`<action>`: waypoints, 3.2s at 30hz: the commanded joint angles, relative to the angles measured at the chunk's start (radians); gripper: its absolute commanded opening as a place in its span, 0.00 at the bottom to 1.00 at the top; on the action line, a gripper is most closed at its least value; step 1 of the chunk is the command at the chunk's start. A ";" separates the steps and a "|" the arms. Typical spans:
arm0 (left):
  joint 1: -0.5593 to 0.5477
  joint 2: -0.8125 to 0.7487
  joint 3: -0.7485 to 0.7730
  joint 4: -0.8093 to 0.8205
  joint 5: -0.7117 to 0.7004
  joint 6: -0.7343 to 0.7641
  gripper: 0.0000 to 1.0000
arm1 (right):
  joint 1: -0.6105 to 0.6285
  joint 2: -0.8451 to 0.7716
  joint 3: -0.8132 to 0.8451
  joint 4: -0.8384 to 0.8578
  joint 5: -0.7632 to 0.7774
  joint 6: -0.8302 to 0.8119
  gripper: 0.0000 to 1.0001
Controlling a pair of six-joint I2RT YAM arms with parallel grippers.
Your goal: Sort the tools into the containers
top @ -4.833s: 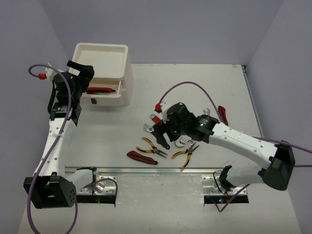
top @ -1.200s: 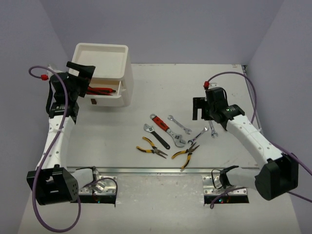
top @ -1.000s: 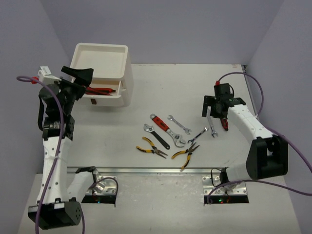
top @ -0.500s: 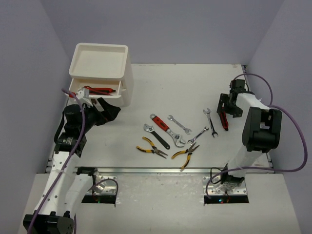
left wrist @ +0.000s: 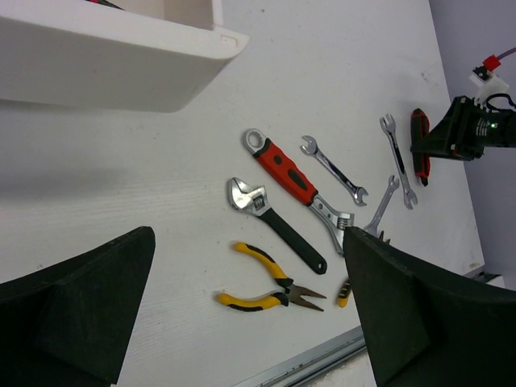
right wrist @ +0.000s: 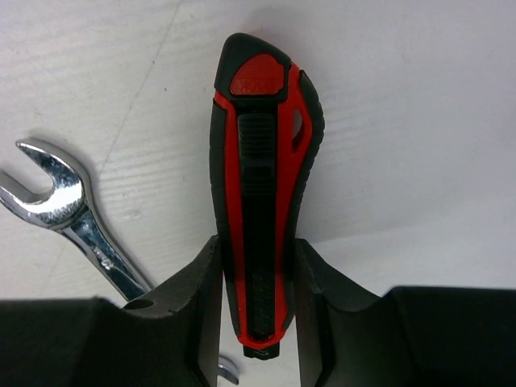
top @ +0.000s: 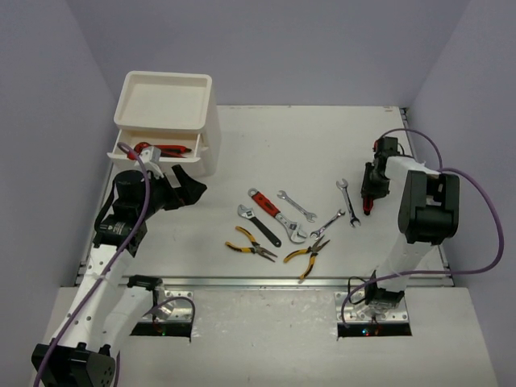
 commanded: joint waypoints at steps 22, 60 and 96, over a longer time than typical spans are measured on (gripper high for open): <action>-0.430 0.133 -0.005 0.578 -0.095 -0.257 0.97 | 1.056 -0.586 0.038 0.166 -0.140 0.075 0.00; 0.296 0.486 0.440 0.241 -0.290 -0.420 0.20 | 0.993 -0.965 -0.282 0.028 0.210 0.036 0.99; 0.301 0.135 0.030 0.237 -0.399 -0.494 0.06 | 0.980 -0.951 -0.307 0.028 0.150 0.019 0.99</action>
